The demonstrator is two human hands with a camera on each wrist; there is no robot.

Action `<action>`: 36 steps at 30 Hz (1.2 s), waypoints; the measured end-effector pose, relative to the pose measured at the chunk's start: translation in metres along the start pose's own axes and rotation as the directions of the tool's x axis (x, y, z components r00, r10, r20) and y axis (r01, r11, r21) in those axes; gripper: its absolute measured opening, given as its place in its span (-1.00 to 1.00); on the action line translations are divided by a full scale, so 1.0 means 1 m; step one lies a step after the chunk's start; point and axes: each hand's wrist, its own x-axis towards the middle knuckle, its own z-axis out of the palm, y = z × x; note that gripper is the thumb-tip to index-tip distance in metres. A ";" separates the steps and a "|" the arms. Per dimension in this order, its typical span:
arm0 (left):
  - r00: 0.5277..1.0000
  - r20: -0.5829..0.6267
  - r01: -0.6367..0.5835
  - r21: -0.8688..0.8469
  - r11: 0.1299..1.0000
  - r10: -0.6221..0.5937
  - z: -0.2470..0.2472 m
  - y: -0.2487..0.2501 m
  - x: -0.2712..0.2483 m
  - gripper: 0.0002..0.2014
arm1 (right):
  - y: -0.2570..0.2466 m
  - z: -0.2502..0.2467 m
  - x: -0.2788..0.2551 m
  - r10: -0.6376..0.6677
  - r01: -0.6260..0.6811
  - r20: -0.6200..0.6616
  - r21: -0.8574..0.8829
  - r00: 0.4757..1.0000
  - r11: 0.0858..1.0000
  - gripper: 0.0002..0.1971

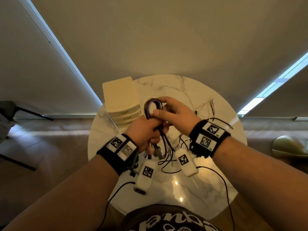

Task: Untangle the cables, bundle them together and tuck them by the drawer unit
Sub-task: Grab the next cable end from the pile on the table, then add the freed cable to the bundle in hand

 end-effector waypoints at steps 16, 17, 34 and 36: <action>0.989 0.052 0.148 -0.431 0.890 -0.139 -0.015 0.007 -0.011 -0.66 | 0.037 0.018 -0.033 0.057 -0.028 0.168 -0.169 0.984 0.985 -0.42; 0.990 0.007 0.133 -0.380 0.916 -0.141 -0.016 0.004 -0.011 -0.65 | 0.038 0.015 -0.033 0.054 -0.019 0.164 -0.209 0.985 0.978 -0.46; 0.994 0.086 -0.010 -0.510 0.860 0.062 -0.010 0.002 -0.018 -0.62 | 0.042 0.008 -0.037 -0.038 0.096 0.151 -0.396 0.988 0.913 -0.75; 0.991 0.088 -0.047 -0.476 0.878 0.100 -0.009 0.007 -0.019 -0.62 | 0.040 0.011 -0.040 -0.049 0.089 0.121 -0.345 0.991 0.934 -0.75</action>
